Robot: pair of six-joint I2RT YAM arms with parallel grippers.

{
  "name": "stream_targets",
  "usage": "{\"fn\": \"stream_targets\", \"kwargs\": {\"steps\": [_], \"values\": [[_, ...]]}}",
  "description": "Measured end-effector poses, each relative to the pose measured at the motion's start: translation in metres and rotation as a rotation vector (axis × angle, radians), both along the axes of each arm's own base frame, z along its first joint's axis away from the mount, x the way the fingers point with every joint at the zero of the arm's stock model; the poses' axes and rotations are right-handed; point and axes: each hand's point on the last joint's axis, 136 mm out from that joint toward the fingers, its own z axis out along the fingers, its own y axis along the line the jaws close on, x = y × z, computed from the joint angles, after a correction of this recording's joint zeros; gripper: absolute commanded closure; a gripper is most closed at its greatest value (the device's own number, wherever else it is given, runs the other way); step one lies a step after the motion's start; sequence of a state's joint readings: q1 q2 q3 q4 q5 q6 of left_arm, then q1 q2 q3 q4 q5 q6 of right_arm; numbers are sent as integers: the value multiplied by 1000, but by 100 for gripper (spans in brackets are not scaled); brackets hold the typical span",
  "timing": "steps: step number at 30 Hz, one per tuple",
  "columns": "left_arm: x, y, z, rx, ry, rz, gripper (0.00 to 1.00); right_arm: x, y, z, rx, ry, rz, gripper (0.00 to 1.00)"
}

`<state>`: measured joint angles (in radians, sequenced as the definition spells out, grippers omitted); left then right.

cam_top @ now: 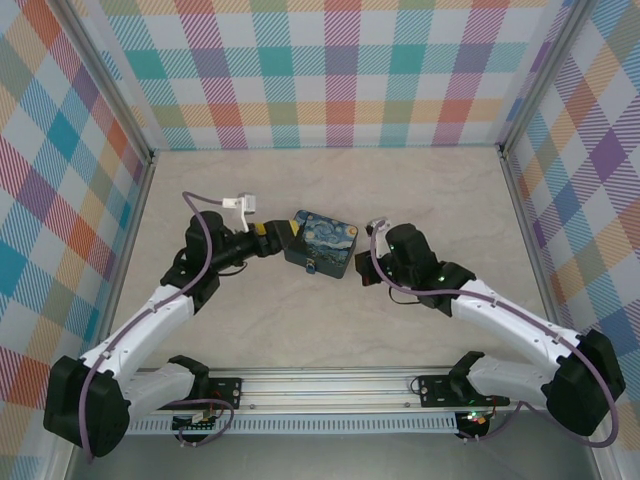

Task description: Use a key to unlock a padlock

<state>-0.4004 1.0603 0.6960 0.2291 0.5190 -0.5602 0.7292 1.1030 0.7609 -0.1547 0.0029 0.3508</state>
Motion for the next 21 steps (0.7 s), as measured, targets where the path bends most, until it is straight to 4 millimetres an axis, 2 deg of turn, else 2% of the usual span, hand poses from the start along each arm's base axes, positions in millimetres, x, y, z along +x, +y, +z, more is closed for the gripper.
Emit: {"fn": "stream_targets", "kwargs": {"steps": [4,10,16,21], "values": [[-10,-23,12,-24,-31,-92,29,4,15,26,80,-104,62,100],[-12,-40,16,-34,-32,-148,33,-1,31,48,159,-171,135,100],[-4,-40,10,-59,34,-96,32,-3,33,52,169,-191,156,100],[11,-35,-2,-131,189,15,34,-4,33,52,150,-215,171,100]]}}
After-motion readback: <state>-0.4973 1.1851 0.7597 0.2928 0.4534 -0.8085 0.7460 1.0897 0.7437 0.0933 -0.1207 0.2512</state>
